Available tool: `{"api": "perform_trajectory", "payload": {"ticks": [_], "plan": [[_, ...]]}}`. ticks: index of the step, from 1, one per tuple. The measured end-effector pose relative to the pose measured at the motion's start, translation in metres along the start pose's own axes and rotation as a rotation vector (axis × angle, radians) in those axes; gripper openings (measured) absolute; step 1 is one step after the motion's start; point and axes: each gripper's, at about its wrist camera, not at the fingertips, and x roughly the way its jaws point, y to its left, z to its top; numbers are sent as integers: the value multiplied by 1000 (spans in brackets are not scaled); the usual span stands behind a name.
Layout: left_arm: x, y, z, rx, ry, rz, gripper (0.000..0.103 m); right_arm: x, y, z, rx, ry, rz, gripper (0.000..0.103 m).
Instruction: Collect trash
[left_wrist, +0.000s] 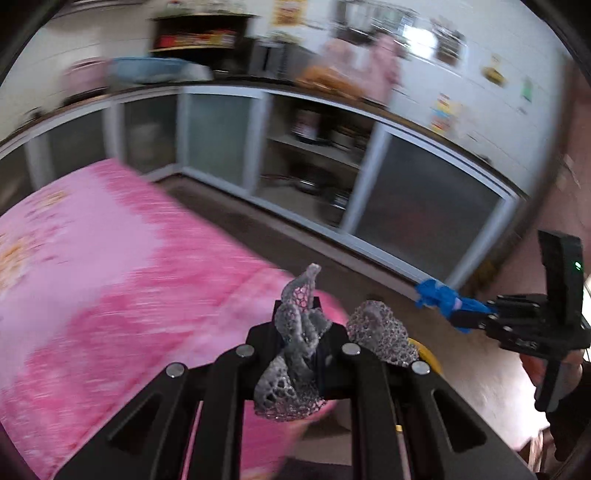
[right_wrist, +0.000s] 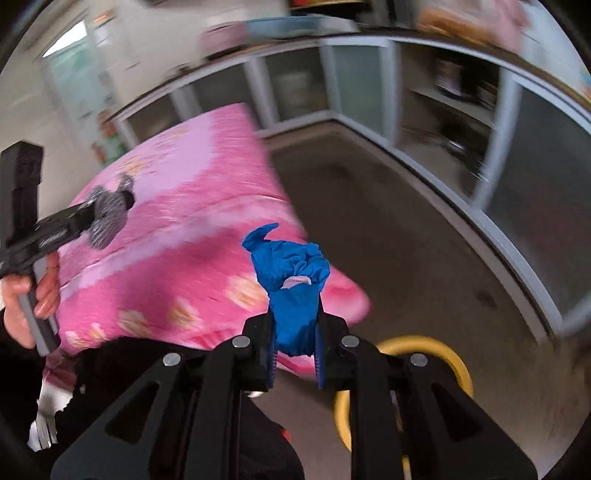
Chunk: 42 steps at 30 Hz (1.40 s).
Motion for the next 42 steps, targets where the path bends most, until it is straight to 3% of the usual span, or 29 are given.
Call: {"api": "perform_trajectory", "payload": {"ticks": [8,14,23,30,31,32,33,34,35,37,39,42], "plan": [[85,-115,-11,125,133,-142,13,-14,-83,-60,186,14,-75,15],[137,-160,-27,207,222,-146,13,-7,-117,-91,255,36,-105,15],[224,-194,-61,245,397,-114,13,54,-157,-142,368,206,-139,15],[267,-196,-93,232,494,-84,14,81,-171,-161,403,272,-162,16],[268,-196,-96,229,496,-84,22,83,-174,-164,408,285,-165,18],[270,-194,-97,220,499,-93,31,87,-176,-166,415,303,-170,27],[273,-193,-100,207,506,-106,50,91,-179,-169,430,319,-186,34],[273,-193,-102,204,498,-94,62,92,-183,-172,448,321,-191,54],[273,-192,-103,204,489,-80,67,92,-186,-175,470,315,-186,62],[272,-190,-106,196,493,-117,74,91,-191,-180,506,319,-180,62],[268,-189,-105,180,489,-123,74,84,-189,-182,504,309,-221,61],[246,-183,-97,142,450,-176,80,54,-180,-178,474,232,-294,62]]}}
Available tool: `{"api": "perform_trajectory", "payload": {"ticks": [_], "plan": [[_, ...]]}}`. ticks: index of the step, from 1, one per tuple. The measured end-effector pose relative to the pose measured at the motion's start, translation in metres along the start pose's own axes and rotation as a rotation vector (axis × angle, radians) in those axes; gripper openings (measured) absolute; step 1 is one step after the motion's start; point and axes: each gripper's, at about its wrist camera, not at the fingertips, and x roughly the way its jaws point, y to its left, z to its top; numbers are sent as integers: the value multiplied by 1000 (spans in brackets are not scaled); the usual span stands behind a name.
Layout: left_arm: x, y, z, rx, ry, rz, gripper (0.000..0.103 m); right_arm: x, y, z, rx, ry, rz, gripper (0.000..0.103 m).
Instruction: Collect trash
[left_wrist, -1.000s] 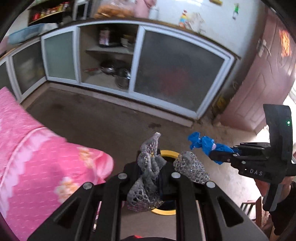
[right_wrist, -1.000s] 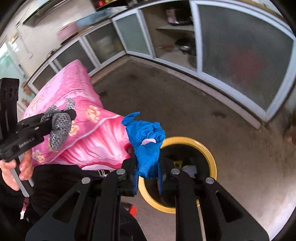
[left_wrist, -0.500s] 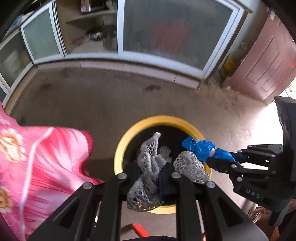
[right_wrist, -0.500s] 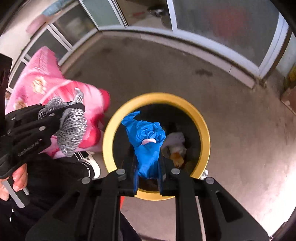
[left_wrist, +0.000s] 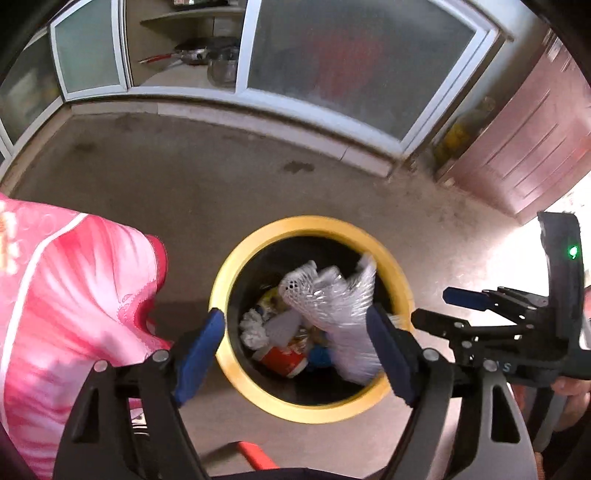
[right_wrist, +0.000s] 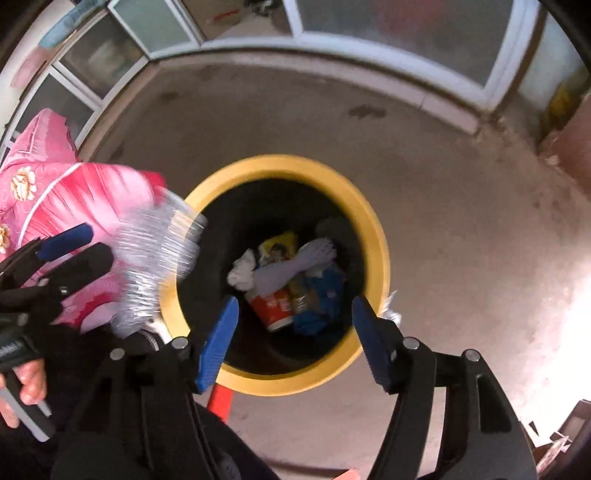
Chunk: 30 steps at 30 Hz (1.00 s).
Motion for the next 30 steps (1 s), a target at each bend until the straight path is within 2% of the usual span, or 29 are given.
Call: {"api": "perform_trajectory", "payload": {"ticks": [2,3,5,9,11,14,18,20,23,27,29,30], "plan": [[-27,2,-3,0,-68,-29,90,-27,2,-3,-30,-91,-51,73],[-40,2,-4,6,-104,-38,94,-50,7,-6,-59,-169,-101,79],[-60,2,-5,10,-154,-54,95,-77,14,-10,-100,-277,-160,93],[-117,7,-13,-17,-275,-127,95,-149,45,-25,-202,-528,-285,95],[-142,7,-20,-17,-331,-132,95,-177,62,-34,-256,-638,-281,95],[-187,6,-37,-6,-437,-105,95,-211,79,-46,-267,-739,-188,95],[-244,6,-72,37,-597,-5,95,-251,106,-61,-234,-776,-43,95],[-264,6,-90,65,-643,40,95,-264,118,-67,-168,-818,-29,95],[-293,6,-118,95,-690,140,95,-283,137,-83,-61,-893,-42,95],[-327,0,-156,43,-821,371,95,-313,155,-115,-50,-1048,-56,95],[-343,1,-168,15,-841,369,95,-325,161,-126,-86,-1091,-74,95],[-351,3,-173,-9,-847,348,95,-331,166,-131,-98,-1110,-128,95]]}}
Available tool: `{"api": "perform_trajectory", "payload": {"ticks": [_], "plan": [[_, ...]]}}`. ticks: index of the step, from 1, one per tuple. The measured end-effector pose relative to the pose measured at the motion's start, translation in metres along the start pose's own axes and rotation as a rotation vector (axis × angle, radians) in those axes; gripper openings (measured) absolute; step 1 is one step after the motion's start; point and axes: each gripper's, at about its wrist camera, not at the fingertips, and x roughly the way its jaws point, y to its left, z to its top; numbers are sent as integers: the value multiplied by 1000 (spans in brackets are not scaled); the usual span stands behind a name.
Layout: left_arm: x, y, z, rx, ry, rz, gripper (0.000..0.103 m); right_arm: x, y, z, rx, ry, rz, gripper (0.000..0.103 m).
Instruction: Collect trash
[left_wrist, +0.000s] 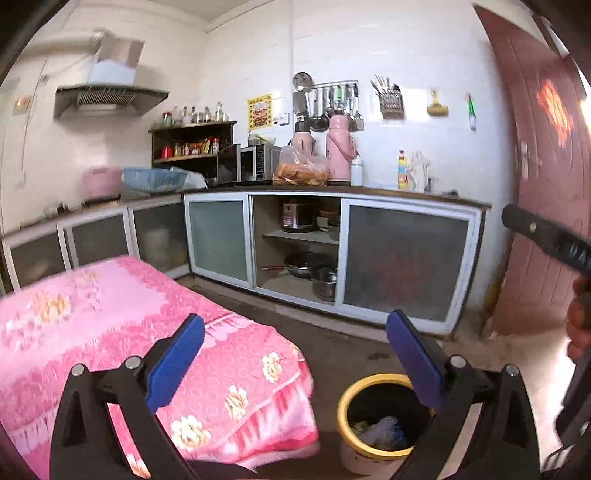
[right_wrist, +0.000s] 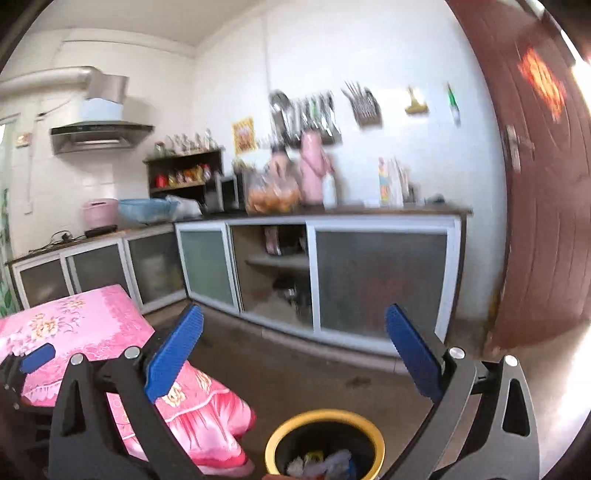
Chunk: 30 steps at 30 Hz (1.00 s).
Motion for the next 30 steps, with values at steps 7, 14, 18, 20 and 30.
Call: {"api": "perform_trajectory", "payload": {"ticks": [7,14,18,20,30], "plan": [[-39,15,-2,-75,-59,85,95,0,0,0,-46,93,-92,95],[-39,11,-30,-145,7,155,95,-3,25,-54,30,61,-258,95],[-42,12,-52,-221,13,192,95,-4,29,-87,46,104,-282,95],[-47,10,-58,-223,5,204,95,-6,36,-94,16,81,-291,95],[-47,7,-65,-199,22,228,95,-27,42,-104,-8,66,-153,95]]}}
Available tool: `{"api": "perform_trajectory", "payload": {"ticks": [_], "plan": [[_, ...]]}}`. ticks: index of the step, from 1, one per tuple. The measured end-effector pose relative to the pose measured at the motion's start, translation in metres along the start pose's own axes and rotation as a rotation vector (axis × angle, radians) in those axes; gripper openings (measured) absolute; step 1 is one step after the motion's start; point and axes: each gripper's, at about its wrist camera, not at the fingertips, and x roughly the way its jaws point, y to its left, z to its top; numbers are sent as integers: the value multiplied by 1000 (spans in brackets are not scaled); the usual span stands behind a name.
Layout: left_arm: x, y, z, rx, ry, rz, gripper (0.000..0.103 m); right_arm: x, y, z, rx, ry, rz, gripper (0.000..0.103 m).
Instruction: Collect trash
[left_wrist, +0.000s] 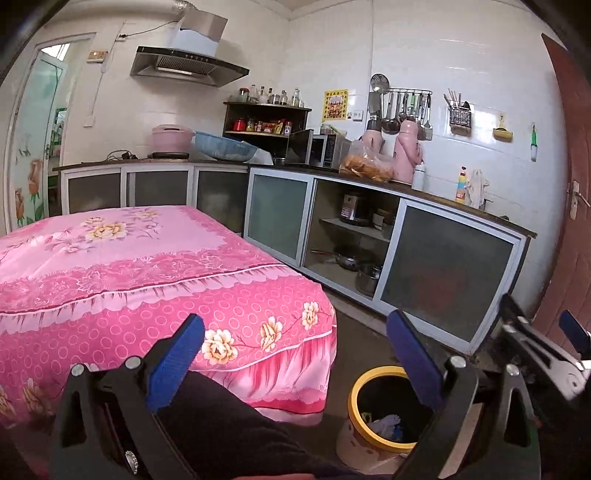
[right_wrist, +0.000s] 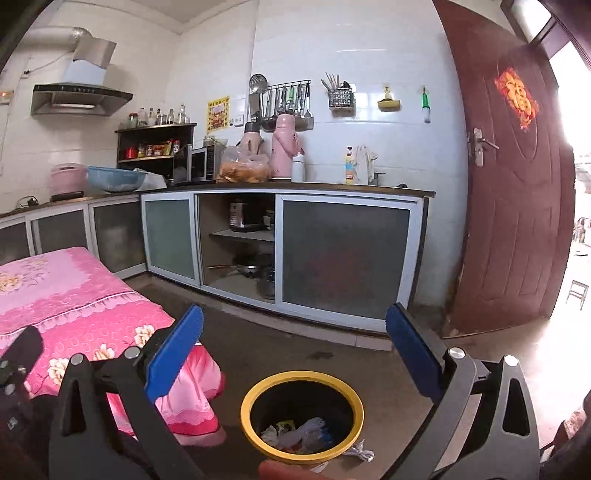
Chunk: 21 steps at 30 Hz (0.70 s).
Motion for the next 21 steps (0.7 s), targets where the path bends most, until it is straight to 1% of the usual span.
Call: {"api": "perform_trajectory", "payload": {"ticks": [3,5,8,11,14,15,17,19,21], "plan": [[-5,4,2,-12,-26,21,95,-14,-3,-4,-39,-71,-31,95],[-10,5,4,-16,-52,44,95,-20,-7,-6,-27,-97,-34,95],[-16,5,6,5,-82,86,95,-15,-3,-4,-19,-72,-26,95],[-22,7,10,25,-114,104,95,-6,8,2,-37,-24,-26,95],[-21,9,11,41,-97,125,95,1,11,11,17,7,-28,95],[-21,10,12,46,-93,129,95,1,13,15,30,4,-41,95],[-21,13,15,37,-91,143,95,-1,18,21,44,-3,-42,95],[-21,18,17,21,-86,159,95,-7,26,24,26,-24,-51,95],[-20,17,13,27,-68,143,95,-17,27,19,10,-49,-28,95]]}}
